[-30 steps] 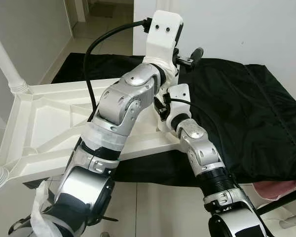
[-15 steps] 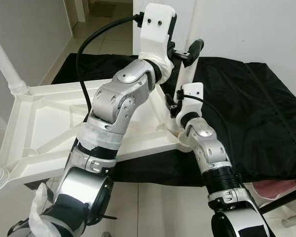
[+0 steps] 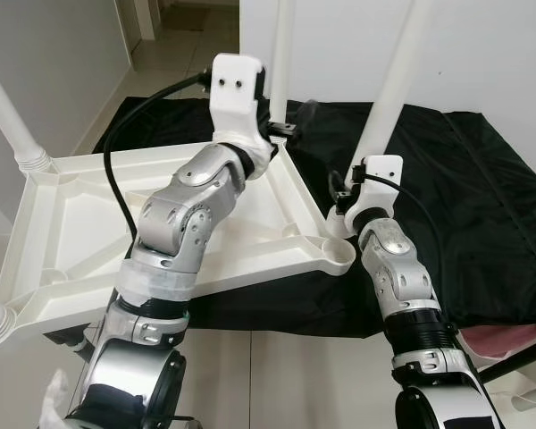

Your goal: Building children table

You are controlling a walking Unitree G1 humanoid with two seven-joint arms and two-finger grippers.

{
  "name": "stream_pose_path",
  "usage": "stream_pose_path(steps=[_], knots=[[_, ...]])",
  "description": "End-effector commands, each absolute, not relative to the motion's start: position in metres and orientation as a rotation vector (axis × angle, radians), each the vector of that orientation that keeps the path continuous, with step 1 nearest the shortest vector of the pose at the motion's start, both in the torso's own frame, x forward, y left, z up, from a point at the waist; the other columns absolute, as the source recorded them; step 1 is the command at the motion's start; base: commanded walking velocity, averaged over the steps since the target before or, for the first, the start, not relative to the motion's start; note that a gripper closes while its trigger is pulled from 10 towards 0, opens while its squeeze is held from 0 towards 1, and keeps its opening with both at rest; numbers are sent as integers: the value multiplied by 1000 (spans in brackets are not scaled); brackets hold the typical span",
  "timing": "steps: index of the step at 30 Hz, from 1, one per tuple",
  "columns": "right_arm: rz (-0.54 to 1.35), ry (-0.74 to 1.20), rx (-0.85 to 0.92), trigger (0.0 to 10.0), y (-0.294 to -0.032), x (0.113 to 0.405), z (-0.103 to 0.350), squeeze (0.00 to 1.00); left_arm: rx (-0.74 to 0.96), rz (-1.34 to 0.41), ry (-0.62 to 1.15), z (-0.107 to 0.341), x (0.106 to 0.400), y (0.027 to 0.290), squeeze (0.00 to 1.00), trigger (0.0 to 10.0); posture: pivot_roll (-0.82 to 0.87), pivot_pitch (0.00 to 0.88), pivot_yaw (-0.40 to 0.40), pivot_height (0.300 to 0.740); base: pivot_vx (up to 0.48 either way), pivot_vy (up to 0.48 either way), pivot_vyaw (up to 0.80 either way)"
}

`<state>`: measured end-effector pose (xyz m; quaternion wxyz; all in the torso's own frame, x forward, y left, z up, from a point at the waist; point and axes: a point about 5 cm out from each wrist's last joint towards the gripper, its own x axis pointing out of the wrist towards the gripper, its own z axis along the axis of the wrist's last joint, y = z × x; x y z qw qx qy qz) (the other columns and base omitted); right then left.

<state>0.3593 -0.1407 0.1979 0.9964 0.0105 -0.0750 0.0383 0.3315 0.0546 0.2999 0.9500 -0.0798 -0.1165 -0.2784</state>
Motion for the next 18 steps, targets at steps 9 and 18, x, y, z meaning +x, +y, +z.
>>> stream_pose_path(steps=[9, 18], knots=[[103, -204, 17, 10000, -146, 355, 202, 0, -60, -602, -200, 255, 320, 62, 0, 10000, 13, 37, -3, 740, 0, 0, 0], [158, -228, 0, 10000, -144, 350, 199, 0, -32, -605, -220, 222, 304, 58, 0, 10000, 18, 29, -14, 740, 0, 0, 0]])
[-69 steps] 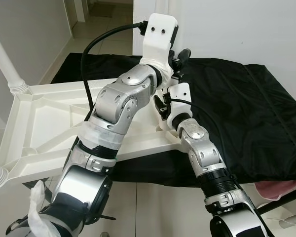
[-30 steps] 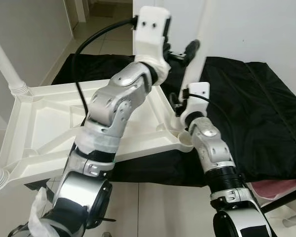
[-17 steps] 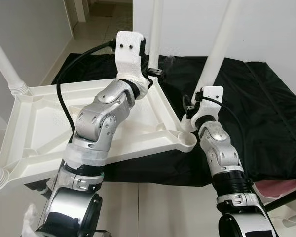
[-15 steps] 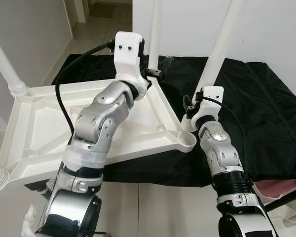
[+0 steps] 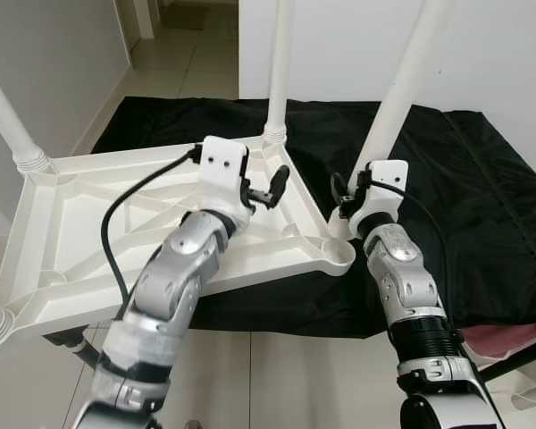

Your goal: Building children table

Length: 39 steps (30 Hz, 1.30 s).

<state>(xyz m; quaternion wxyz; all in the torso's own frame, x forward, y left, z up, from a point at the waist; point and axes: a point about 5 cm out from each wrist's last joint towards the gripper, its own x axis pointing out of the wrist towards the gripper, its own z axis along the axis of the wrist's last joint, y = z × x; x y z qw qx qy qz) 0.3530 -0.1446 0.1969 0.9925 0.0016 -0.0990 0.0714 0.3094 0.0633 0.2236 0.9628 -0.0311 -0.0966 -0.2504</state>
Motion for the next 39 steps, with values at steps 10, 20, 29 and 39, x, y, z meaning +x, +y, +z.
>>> stream_pose_path(steps=[10, 20, 29, 39], knots=[[184, -239, -17, 10000, -144, 347, 195, 0, 6, -651, -194, 202, 293, 56, 0, 10000, 21, 22, -21, 740, 0, 0, 0], [263, -236, -17, 10000, -141, 339, 179, 0, 50, -783, -146, 178, 272, 53, 0, 10000, 28, 22, -23, 740, 0, 0, 0], [294, -226, -56, 10000, -139, 337, 169, 0, 22, -962, -54, 170, 251, 46, 0, 10000, 32, 28, -24, 740, 0, 0, 0], [310, -209, -63, 10000, -142, 333, 161, 0, 62, -1004, -37, 166, 246, 45, 0, 10000, 31, 43, -23, 740, 0, 0, 0]])
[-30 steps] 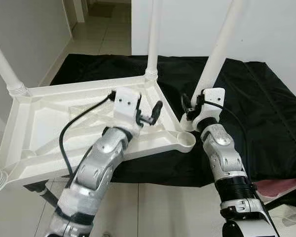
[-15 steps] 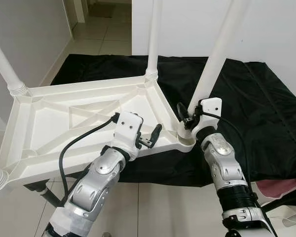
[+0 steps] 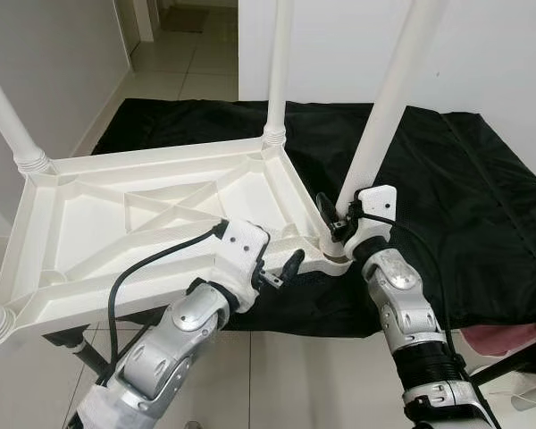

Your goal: Building children table

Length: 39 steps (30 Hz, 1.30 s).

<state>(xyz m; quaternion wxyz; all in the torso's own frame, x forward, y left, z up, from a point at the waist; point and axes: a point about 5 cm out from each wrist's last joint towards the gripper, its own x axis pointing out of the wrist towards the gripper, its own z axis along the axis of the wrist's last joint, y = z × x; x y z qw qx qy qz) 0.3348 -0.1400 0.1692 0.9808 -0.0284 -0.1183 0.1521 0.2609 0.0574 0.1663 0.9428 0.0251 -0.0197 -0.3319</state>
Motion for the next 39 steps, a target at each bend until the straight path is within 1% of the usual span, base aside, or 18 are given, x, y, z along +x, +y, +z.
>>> stream_pose_path(steps=[1, 5, 17, 33, 39], knots=[[318, -210, -63, 10000, -142, 333, 160, 0, 71, -1005, -34, 166, 246, 45, 0, 10000, 32, 45, -24, 740, 0, 0, 0], [338, -215, -60, 10000, -143, 332, 159, 0, 85, -1009, -23, 165, 246, 46, 0, 10000, 32, 45, -24, 740, 0, 0, 0], [387, -202, -132, 10000, -152, 326, 147, 0, 91, -1012, -3, 165, 244, 48, 0, 10000, 32, 63, -17, 740, 0, 0, 0], [483, -189, -162, 10000, -148, 317, 131, 0, 97, -1009, 0, 166, 245, 49, 0, 10000, 33, 68, -11, 740, 0, 0, 0], [529, -182, -209, 10000, -149, 315, 124, 0, 97, -1007, 3, 167, 245, 50, 0, 10000, 34, 69, -10, 740, 0, 0, 0]])
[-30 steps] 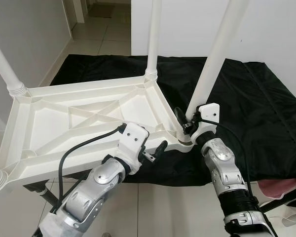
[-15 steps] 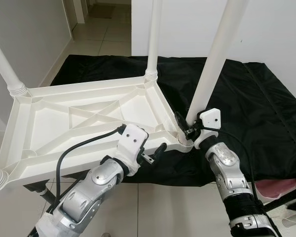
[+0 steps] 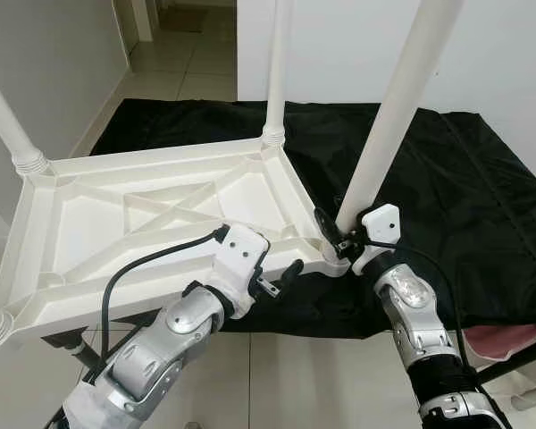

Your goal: Building children table

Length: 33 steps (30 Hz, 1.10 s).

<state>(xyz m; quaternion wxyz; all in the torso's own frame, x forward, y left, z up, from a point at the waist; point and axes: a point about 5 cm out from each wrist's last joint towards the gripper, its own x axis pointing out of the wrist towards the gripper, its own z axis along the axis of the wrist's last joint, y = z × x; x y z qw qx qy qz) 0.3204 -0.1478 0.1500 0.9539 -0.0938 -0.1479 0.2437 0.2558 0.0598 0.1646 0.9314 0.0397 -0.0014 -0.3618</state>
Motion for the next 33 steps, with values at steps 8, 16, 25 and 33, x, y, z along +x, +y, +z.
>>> stream_pose_path(steps=[8, 16, 25, 33], knots=[[551, -119, -147, 10000, -147, 318, 117, 0, 99, -1008, 1, 168, 245, 50, 0, 10000, 35, 69, -11, 740, 0, 0, 0], [503, -28, -46, 10000, -149, 326, 113, 0, 98, -1006, -1, 168, 245, 49, 0, 10000, 37, 67, -14, 740, 0, 0, 0], [489, 4, 13, 10000, -150, 329, 110, 0, 100, -1007, -6, 169, 246, 49, 0, 10000, 39, 60, -17, 740, 0, 0, 0], [453, 45, 89, 10000, -152, 331, 107, 0, 99, -1010, -4, 169, 245, 49, 0, 10000, 42, 56, -18, 740, 0, 0, 0]])
